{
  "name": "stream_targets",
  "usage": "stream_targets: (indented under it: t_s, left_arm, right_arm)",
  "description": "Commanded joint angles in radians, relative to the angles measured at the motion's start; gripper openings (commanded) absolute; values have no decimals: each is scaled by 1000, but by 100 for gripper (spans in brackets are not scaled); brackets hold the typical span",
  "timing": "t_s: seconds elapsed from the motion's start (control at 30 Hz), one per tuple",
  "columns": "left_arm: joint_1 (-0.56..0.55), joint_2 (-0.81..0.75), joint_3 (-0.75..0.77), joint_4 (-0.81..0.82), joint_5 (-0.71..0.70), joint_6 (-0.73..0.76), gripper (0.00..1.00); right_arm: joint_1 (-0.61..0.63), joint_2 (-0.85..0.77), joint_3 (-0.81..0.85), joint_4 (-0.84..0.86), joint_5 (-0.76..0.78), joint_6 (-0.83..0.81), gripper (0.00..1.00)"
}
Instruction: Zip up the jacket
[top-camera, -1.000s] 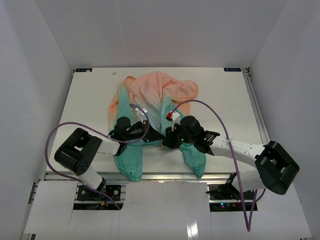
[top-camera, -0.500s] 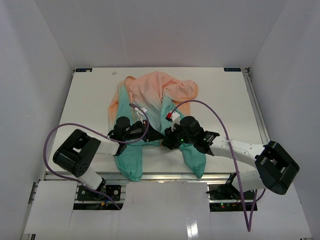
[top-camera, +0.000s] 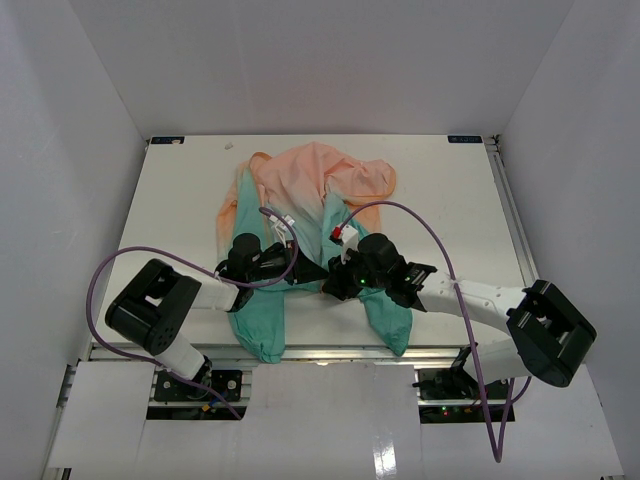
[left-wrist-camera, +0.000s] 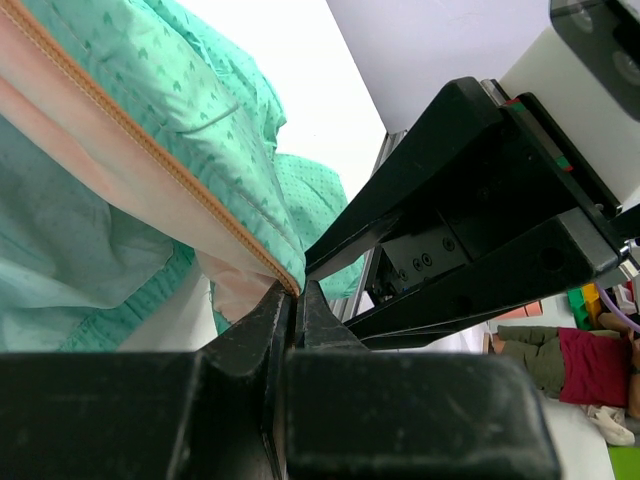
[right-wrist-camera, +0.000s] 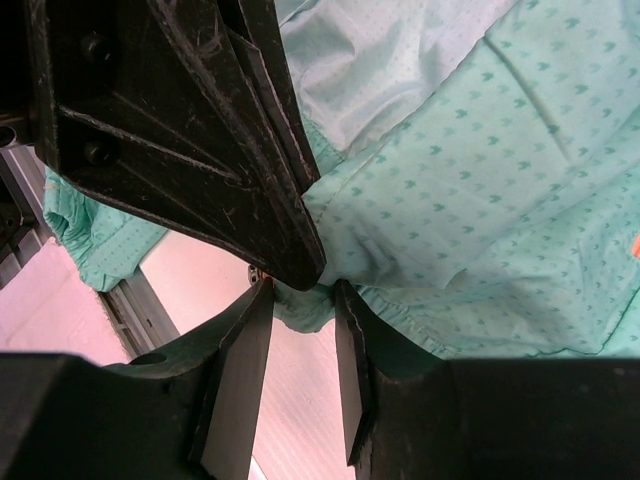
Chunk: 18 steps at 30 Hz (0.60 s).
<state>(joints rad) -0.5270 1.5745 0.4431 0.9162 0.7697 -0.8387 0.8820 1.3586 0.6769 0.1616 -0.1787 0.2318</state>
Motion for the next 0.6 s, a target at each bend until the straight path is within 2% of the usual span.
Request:
stream_targets:
  t_s: [0.0, 0.17, 0.43, 0.5, 0.57]
  left_arm:
    - [-2, -54, 19, 25, -5, 6, 0]
    - [0, -56, 19, 26, -7, 4, 0]
    - [2, -66, 13, 26, -13, 0, 0]
    - [3, -70, 11, 25, -13, 1, 0]
    - [5, -75, 10, 24, -13, 0, 0]
  right_arm:
    - [10, 12, 8, 13, -9, 0, 36]
    - [15, 14, 7, 14, -18, -2, 40]
    - [16, 15, 4, 14, -14, -2, 39]
    - [15, 15, 4, 14, -14, -1, 36]
    - [16, 15, 3, 14, -15, -2, 27]
